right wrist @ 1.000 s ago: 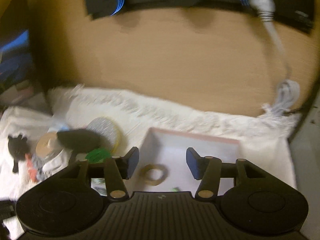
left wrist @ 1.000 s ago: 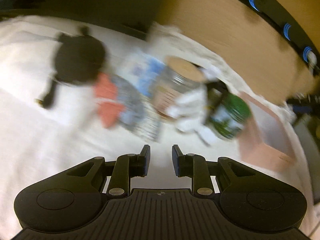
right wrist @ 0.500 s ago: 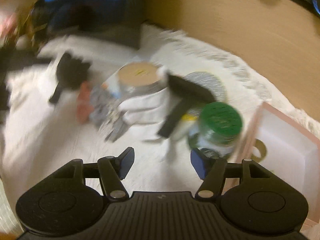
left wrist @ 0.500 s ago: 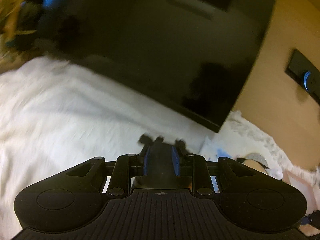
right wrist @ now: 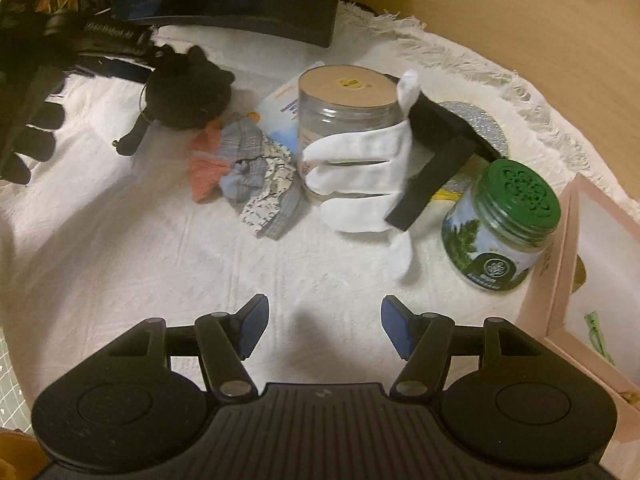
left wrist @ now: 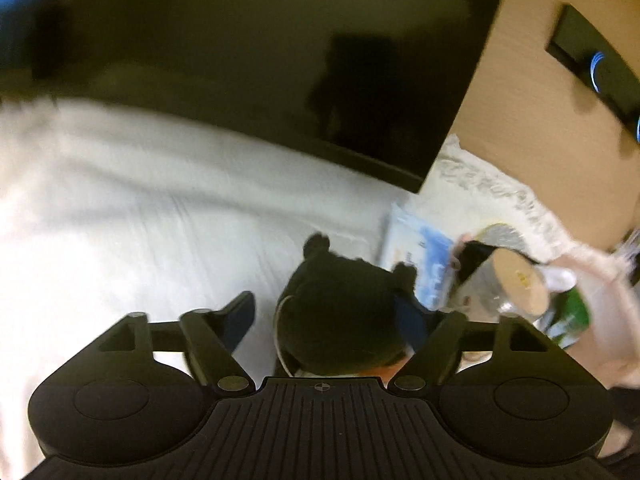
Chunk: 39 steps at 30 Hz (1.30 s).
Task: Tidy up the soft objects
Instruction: 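Grasp the black plush toy with the left gripper, then grasp the pink and grey socks with the right gripper while the left holds the plush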
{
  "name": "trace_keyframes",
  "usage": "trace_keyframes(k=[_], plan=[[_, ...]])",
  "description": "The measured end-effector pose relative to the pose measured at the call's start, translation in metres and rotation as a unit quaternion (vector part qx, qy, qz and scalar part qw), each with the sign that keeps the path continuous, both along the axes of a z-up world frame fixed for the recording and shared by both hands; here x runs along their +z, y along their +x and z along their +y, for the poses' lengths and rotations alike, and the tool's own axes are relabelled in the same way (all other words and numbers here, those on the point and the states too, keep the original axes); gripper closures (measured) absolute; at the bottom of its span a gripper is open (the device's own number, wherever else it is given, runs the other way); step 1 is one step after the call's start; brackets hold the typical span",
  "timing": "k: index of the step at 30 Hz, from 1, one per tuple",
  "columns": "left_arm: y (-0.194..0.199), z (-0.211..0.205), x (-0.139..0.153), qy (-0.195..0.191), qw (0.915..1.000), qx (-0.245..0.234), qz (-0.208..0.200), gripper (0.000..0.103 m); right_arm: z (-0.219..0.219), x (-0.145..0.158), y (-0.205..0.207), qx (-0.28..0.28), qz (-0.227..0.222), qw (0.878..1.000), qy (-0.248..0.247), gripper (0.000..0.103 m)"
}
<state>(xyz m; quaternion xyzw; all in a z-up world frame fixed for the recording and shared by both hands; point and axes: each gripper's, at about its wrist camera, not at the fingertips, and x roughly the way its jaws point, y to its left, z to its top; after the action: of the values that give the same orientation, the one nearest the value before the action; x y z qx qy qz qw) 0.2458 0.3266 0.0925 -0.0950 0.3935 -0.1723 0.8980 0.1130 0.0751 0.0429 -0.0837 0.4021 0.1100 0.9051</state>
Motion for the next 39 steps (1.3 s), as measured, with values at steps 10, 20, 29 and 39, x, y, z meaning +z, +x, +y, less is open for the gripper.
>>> trace_keyframes(k=[10, 20, 29, 39], plan=[[0.018, -0.002, -0.032, -0.114, 0.9927, -0.018, 0.036, 0.019, 0.055, 0.013, 0.006, 0.112, -0.081, 0.983, -0.12, 0.04], [-0.019, 0.047, -0.01, -0.098, 0.9926, 0.066, -0.026, 0.032, 0.121, 0.009, 0.065, 0.208, -0.109, 0.951, -0.199, 0.04], [-0.034, 0.074, -0.022, -0.054, 0.9904, 0.127, -0.012, 0.027, 0.138, -0.013, 0.113, 0.177, -0.064, 0.963, -0.191, 0.04], [-0.025, 0.065, -0.034, -0.057, 0.9923, 0.109, 0.008, 0.027, 0.123, 0.004, 0.109, 0.159, -0.032, 0.978, -0.129, 0.087]])
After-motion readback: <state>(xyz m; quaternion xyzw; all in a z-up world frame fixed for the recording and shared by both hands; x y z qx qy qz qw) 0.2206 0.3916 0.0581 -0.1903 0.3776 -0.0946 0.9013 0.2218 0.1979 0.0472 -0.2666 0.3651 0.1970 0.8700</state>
